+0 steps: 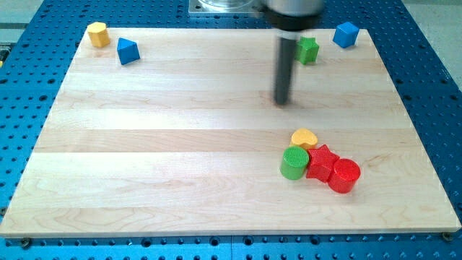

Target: Place your arm in between the red star and heart

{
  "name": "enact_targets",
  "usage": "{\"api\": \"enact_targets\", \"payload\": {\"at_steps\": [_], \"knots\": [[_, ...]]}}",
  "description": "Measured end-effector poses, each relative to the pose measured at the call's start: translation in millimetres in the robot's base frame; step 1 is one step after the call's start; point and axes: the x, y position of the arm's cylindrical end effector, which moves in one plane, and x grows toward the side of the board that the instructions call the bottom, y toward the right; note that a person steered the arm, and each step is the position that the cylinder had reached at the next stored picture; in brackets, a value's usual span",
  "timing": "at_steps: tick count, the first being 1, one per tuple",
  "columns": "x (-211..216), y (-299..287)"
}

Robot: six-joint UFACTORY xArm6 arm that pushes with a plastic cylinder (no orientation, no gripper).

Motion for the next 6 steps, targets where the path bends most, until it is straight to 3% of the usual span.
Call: {"api": "enact_targets", "payload": {"at_steps": [1,2,6], "knots": [[46.7,73.7],[86.4,73.5],[118.6,-46.0]]}}
